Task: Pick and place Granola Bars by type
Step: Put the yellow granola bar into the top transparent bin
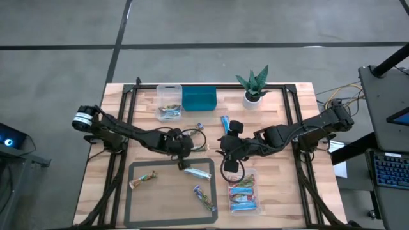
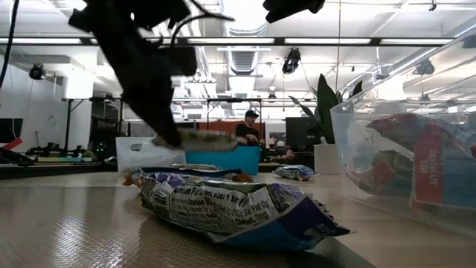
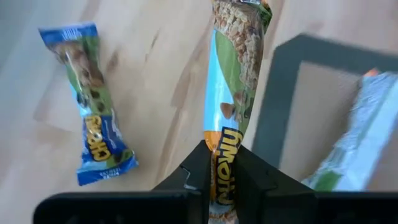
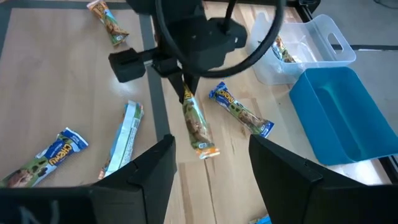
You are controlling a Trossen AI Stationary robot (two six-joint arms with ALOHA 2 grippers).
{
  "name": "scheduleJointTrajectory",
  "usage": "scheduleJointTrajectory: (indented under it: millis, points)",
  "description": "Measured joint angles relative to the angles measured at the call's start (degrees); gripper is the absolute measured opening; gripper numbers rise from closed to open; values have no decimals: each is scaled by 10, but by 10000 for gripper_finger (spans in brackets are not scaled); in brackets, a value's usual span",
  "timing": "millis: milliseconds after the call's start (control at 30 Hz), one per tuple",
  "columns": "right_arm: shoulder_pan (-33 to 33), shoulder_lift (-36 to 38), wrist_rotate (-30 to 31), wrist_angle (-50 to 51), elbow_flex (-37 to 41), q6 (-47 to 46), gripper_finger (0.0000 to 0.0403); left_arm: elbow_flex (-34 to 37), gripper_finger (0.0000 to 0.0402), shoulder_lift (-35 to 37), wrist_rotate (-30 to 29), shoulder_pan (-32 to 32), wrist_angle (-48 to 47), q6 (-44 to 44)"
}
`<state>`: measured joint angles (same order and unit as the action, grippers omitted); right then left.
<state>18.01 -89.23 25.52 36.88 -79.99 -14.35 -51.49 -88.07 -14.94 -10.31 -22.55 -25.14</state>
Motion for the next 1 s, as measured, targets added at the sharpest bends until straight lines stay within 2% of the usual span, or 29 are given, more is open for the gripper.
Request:
scheduleJointTrajectory:
  millis: [300, 633, 800, 1000]
  points:
    - [0, 0, 1, -8, 1, 8, 194, -56, 25, 78, -15, 40, -69, -4]
    - [0, 0, 1, -19, 1, 13, 194, -154, 25, 143, -32, 127, -193, 39]
    - [0, 0, 1, -22, 2, 13, 194, -185, 25, 156, -36, 188, -238, 70]
    - [0, 0, 1, -24, 2, 13, 194, -186, 23, 173, -34, 280, -272, 110]
